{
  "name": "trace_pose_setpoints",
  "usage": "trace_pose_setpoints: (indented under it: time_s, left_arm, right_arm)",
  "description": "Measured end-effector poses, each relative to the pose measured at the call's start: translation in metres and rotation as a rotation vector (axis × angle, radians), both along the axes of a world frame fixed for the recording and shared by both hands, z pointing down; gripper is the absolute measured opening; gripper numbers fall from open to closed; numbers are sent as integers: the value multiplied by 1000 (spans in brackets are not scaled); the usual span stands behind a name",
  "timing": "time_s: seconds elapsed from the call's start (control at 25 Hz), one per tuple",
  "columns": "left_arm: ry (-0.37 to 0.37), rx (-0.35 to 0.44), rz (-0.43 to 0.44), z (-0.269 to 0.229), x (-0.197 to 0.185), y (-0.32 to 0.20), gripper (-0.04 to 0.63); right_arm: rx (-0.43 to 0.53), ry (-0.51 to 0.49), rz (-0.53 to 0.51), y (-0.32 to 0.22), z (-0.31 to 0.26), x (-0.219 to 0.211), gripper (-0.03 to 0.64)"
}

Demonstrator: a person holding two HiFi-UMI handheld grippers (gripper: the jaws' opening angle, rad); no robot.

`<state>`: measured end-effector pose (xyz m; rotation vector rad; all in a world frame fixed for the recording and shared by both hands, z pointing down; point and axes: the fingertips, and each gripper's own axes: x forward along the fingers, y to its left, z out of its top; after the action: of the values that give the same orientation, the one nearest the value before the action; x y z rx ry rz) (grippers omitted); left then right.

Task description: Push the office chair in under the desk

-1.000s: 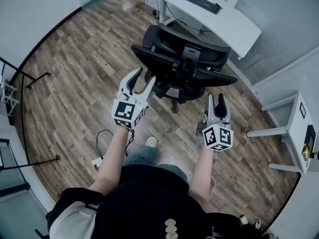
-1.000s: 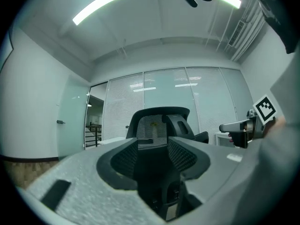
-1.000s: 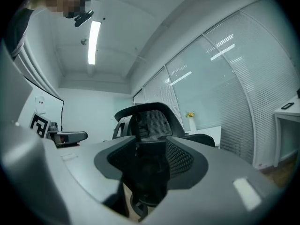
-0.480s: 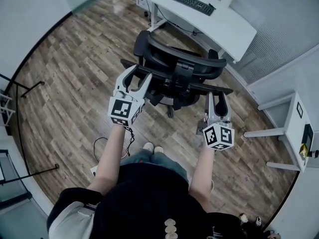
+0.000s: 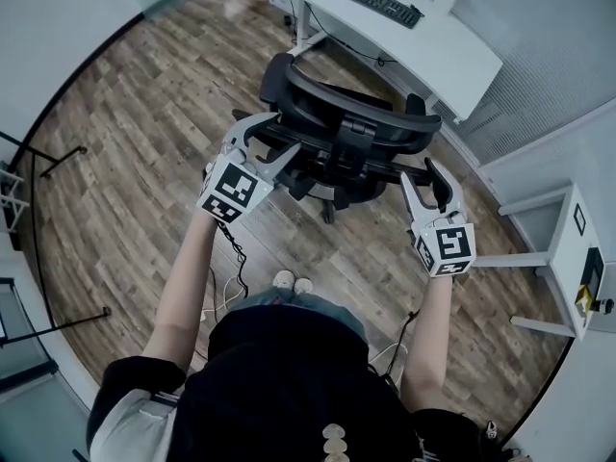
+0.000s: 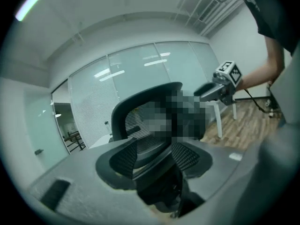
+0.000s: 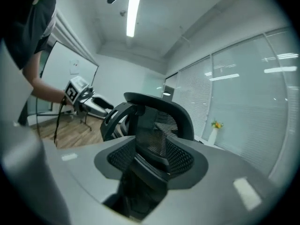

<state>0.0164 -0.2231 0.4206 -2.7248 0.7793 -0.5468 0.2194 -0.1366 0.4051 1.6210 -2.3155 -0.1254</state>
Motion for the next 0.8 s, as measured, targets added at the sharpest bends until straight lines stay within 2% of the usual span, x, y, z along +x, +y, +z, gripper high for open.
trace_pose_setpoints:
  time_s: [0.24, 0.4, 0.6, 0.8]
  left_arm:
    - [-372, 65, 176, 33, 7, 5, 239]
    - [-580, 106, 260, 57, 12, 6, 227]
    - [-758, 153, 322, 79, 20, -2, 209]
    - [-870, 191, 353, 91, 22, -7, 193]
  right_arm:
    - [-192, 302, -220, -8, 24, -12, 196]
    - [-324, 494, -336, -10, 50, -17, 198]
    - [-432, 716, -421, -15, 80, -18, 207]
    - [-494, 828, -481, -17, 99, -19, 207]
